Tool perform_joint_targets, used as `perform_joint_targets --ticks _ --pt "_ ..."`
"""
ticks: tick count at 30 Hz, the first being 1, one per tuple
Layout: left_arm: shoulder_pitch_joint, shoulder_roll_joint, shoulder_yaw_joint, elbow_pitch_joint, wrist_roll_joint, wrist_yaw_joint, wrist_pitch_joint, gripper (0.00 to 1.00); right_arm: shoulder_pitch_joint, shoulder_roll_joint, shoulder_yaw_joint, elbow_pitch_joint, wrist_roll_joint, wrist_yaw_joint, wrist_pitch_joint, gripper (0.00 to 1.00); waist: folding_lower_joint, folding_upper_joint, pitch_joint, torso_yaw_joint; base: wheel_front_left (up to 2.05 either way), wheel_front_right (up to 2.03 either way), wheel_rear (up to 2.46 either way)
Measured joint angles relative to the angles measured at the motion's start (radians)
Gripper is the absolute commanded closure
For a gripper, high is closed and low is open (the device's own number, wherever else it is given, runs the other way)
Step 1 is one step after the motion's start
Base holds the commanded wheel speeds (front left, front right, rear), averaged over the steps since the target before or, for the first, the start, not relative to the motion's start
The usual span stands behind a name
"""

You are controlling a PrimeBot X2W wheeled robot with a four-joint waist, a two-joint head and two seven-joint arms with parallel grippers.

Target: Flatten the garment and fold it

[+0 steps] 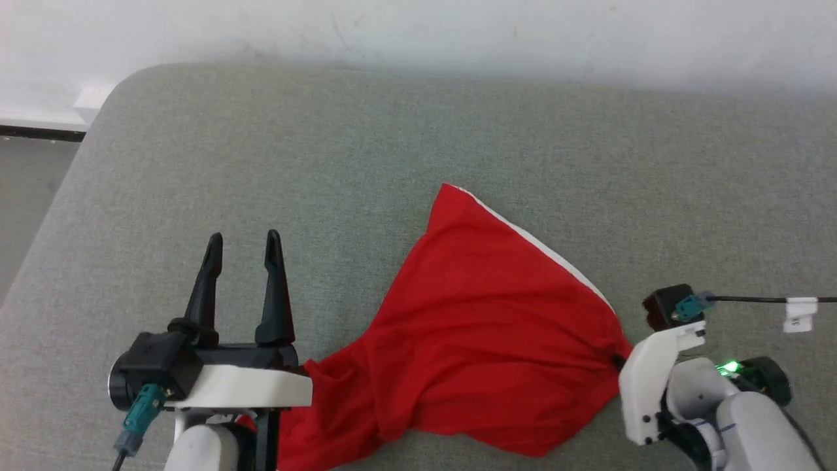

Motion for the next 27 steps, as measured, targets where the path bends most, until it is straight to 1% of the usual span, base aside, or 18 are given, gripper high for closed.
perform_joint_targets --ticks 2,6,9,10,12,14,17,18,22,24,27 --pt "0.0 0.0 0.0 0.003 -0.015 0.0 0.0 0.0 -0.005 -0.036 -0.001 -0.008 0.005 0.0 0.004 1.0 0.0 0.0 -0.003 -0.001 0.0 0.0 0.0" --pt "0.0 -0.002 -0.005 0.008 -0.025 0.002 0.0 0.0 -0.081 -0.181 0.003 -0.012 -0.011 0.0 0.037 1.0 0.0001 0.0 -0.007 -0.006 0.0 0.0 0.0" --pt "0.0 -0.003 -0.016 0.018 -0.026 0.002 0.0 0.0 -0.166 -0.279 -0.029 0.012 -0.032 0.0 0.051 1.0 0.0 0.0 -0.008 -0.006 0.0 0.0 0.0" --pt "0.0 -0.003 -0.018 0.021 -0.026 0.002 0.0 0.0 -0.186 -0.303 -0.044 0.027 -0.036 0.0 0.052 1.0 0.0001 0.0 -0.009 -0.005 0.0 0.0 0.0" --pt "0.0 -0.004 -0.022 0.026 -0.03 0.002 0.0 0.0 -0.205 -0.333 -0.066 0.066 -0.05 0.0 0.062 1.0 0.0 0.0 -0.012 -0.002 0.0 0.0 0.0" --pt "0.0 -0.003 -0.023 0.032 -0.035 0.002 0.0 0.0 -0.203 -0.344 -0.086 0.115 -0.06 0.0 0.071 1.0 -0.0001 0.0 -0.013 0.001 0.0 0.0 0.0" --pt "0.0 -0.004 -0.021 0.041 -0.035 0.002 0.0 0.0 -0.188 -0.331 -0.135 0.163 -0.066 0.0 0.073 1.0 0.0 0.0 -0.021 0.004 0.0 0.0 0.0" --pt "0.0 -0.004 -0.018 0.042 -0.035 0.002 0.0 0.0 -0.181 -0.322 -0.146 0.163 -0.067 0.0 0.055 0.0 -0.0001 0.0 -0.024 0.003 0.0 0.0 0.0" --pt "0.005 -0.004 -0.006 0.054 -0.035 0.002 0.0 0.0 -0.173 -0.263 -0.202 0.134 -0.064 0.0 -0.078 0.0 0.0 0.0 -0.035 -0.008 0.0 0.0 0.0" --pt "0.005 -0.004 -0.002 0.06 -0.035 0.0 0.0 0.0 -0.172 -0.224 -0.244 0.1 -0.04 0.0 -0.164 0.0 -0.0001 0.0 -0.04 -0.017 0.0 0.0 0.0" --pt "0.005 -0.004 -0.001 0.067 -0.035 -0.008 0.0 0.0 -0.161 -0.158 -0.264 0.029 0.002 0.0 -0.3 0.0 -0.0001 0.0 -0.048 -0.034 0.0 0.0 0.0"
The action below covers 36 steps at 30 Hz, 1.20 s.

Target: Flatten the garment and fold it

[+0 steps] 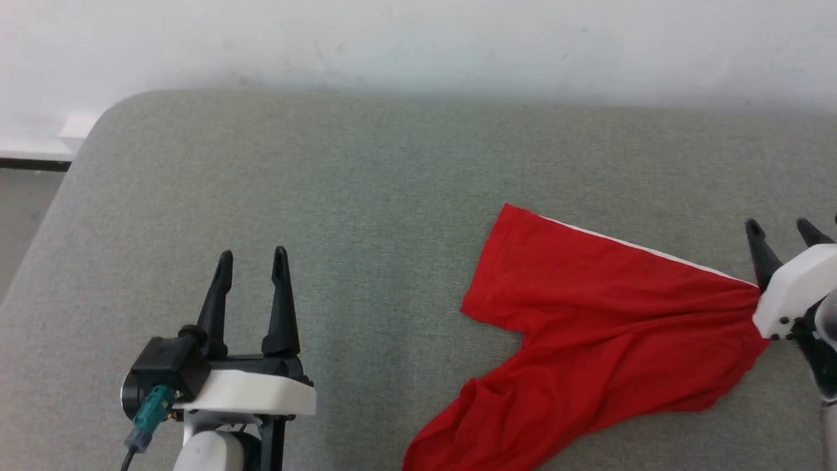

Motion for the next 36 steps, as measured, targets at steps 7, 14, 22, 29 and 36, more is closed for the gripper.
perform_joint_targets --ticks 7,14,22,29,36 --pt "-0.011 0.0 -0.029 0.014 -0.017 -0.006 0.0 0.0 0.142 0.174 -0.094 -0.151 0.054 -0.001 -0.223 0.0 0.0 0.0 -0.017 -0.044 0.0 0.0 0.0" --pt "-0.027 0.0 -0.051 0.034 -0.036 0.0 0.0 0.0 0.31 0.217 -0.138 -0.194 0.168 -0.001 -0.303 0.0 0.0 0.0 -0.028 -0.091 0.0 0.0 0.0" --pt "-0.081 -0.001 -0.118 0.219 -0.16 0.019 0.035 0.0 0.354 0.218 -0.11 -0.158 0.235 -0.001 -0.352 0.0 -0.0001 0.0 -0.039 -0.161 0.0 0.0 0.0" --pt "-0.341 -0.002 -0.293 0.483 -0.248 0.085 0.506 0.0 0.334 0.218 -0.106 -0.158 0.231 -0.001 -0.354 0.0 0.0001 0.0 -0.016 -0.207 0.0 0.0 0.0" --pt "-0.43 0.017 -0.363 0.606 -0.215 0.101 0.729 0.0 0.324 0.218 -0.103 -0.147 0.232 -0.001 -0.367 0.0 0.0002 0.0 0.015 -0.242 0.0 0.0 0.0"
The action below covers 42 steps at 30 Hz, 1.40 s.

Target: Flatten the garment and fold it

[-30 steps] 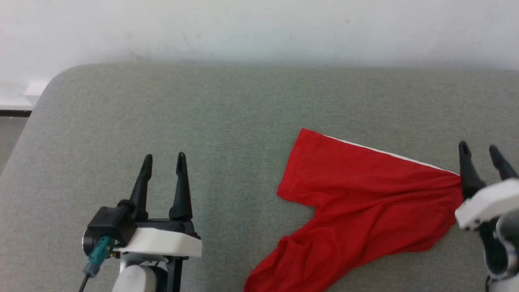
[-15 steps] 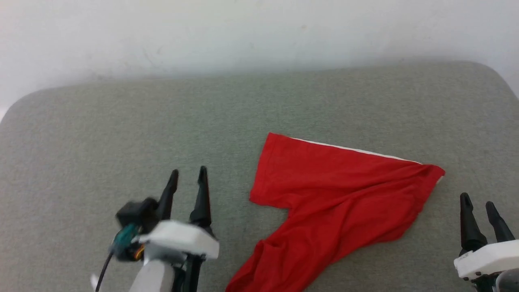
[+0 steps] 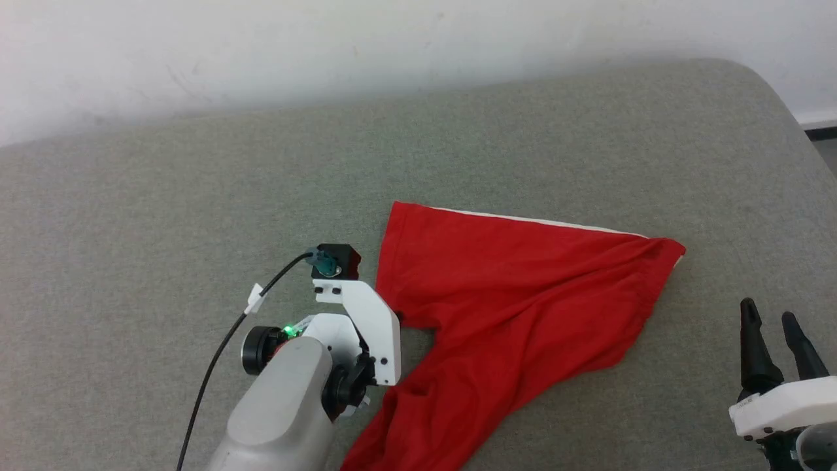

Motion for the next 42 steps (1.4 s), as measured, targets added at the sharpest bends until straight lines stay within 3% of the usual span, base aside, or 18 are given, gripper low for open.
perform_joint_targets --ticks 5,6,7,8,16,21,25,31,36,41,42 --pt "-0.007 -0.001 -0.011 0.016 -0.002 -0.012 -0.007 0.0 0.0 0.0 -0.002 0.007 0.0 0.0 -0.007 0.0 0.0 0.0 0.017 -0.007 0.0 0.0 0.0" --pt "-0.008 -0.001 -0.013 0.019 -0.004 -0.019 -0.011 0.07 0.0 0.0 -0.002 0.008 0.0 0.0 -0.007 0.0 0.0 0.0 0.019 -0.006 0.0 0.0 0.0" --pt "-0.01 -0.001 -0.016 0.021 -0.005 -0.029 -0.015 0.61 -0.001 0.0 -0.001 0.009 -0.001 0.0 -0.007 0.0 0.0 0.0 0.02 -0.005 0.0 0.0 0.0" --pt "-0.011 -0.001 -0.016 0.023 -0.008 -0.033 -0.023 1.0 -0.003 0.0 0.0 0.009 -0.001 0.0 -0.007 0.0 -0.0001 0.0 0.021 -0.003 0.0 0.0 0.0" --pt "-0.018 -0.009 -0.01 0.03 -0.046 -0.065 -0.099 1.0 -0.014 0.0 0.014 0.013 -0.007 0.0 -0.012 0.0 0.0 0.0 0.02 0.027 0.0 0.0 0.0" --pt "-0.03 -0.007 0.079 -0.022 -0.108 -0.051 -0.197 1.0 -0.013 0.0 0.024 0.012 -0.012 0.0 -0.01 0.0 -0.0001 0.0 0.012 0.06 0.0 0.0 0.0" --pt "-0.01 0.032 0.144 -0.091 -0.147 -0.035 -0.231 1.0 -0.013 0.0 0.033 0.009 -0.02 0.0 -0.002 0.0 -0.0001 0.0 0.002 0.092 0.0 0.0 0.0" --pt "0.2 0.094 0.195 -0.254 -0.173 0.024 -0.224 1.0 -0.011 0.0 0.052 0.002 -0.021 0.0 0.008 0.0 -0.0002 0.0 -0.017 0.142 0.0 0.0 0.0" --pt "0.414 0.082 0.158 -0.346 -0.204 0.057 -0.156 1.0 -0.008 0.0 0.056 -0.005 -0.027 0.0 0.015 0.0 -0.0002 0.0 -0.025 0.184 0.0 0.0 0.0" --pt "0.518 0.044 0.121 -0.393 -0.233 0.075 -0.114 1.0 -0.008 0.0 0.061 -0.003 -0.027 0.0 0.015 0.0 -0.0002 0.0 -0.025 0.213 0.0 0.0 0.0" --pt "0.527 0.037 0.123 -0.403 -0.242 0.077 -0.115 0.59 -0.009 0.0 0.063 -0.002 -0.027 0.0 0.015 0.0 -0.0002 0.0 -0.024 0.216 0.0 0.0 0.0"
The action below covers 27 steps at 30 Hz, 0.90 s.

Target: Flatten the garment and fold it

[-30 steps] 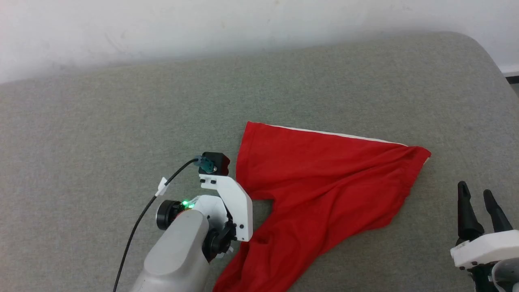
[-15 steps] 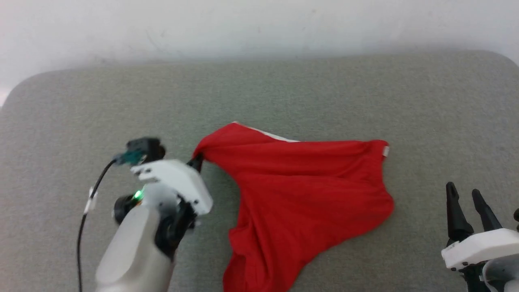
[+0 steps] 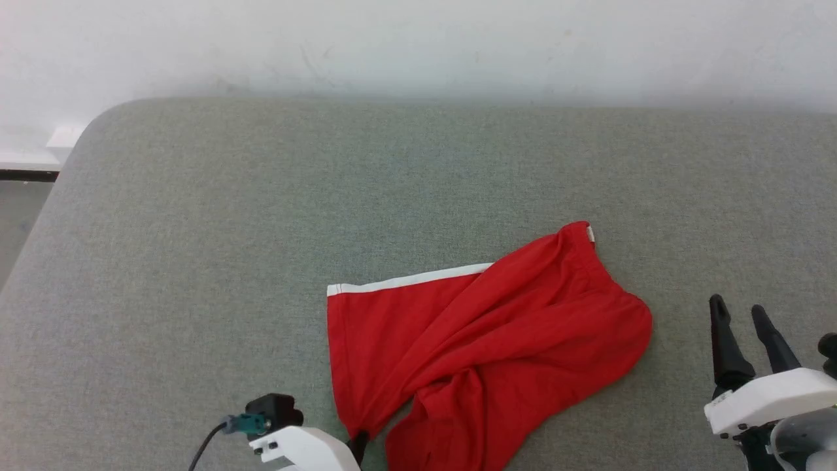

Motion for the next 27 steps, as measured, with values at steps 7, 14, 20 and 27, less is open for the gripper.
perform_joint_targets --ticks 7,14,20,27 --pt "-0.006 0.057 0.092 -0.144 0.004 0.06 -0.049 0.0 0.0 0.0 0.014 0.01 0.0 0.0 0.0 0.0 0.0 0.0 0.003 -0.009 0.0 0.0 0.0" --pt "-0.255 0.18 0.036 -0.176 0.129 0.058 0.064 0.0 -0.009 0.0 0.0 -0.006 -0.014 0.0 0.016 0.0 0.0001 0.0 0.031 -0.012 0.0 0.0 0.0" --pt "-0.444 0.2 -0.06 0.015 0.174 0.012 0.22 0.0 -0.047 0.001 0.024 -0.025 -0.028 0.0 0.028 0.0 0.0003 0.0 0.06 -0.044 0.0 0.0 0.0" --pt "-0.532 0.186 -0.097 0.219 0.198 -0.001 0.26 0.0 -0.051 0.0 0.023 -0.029 -0.028 0.0 0.034 0.0 0.0002 0.0 0.1 -0.082 0.0 0.0 0.0"
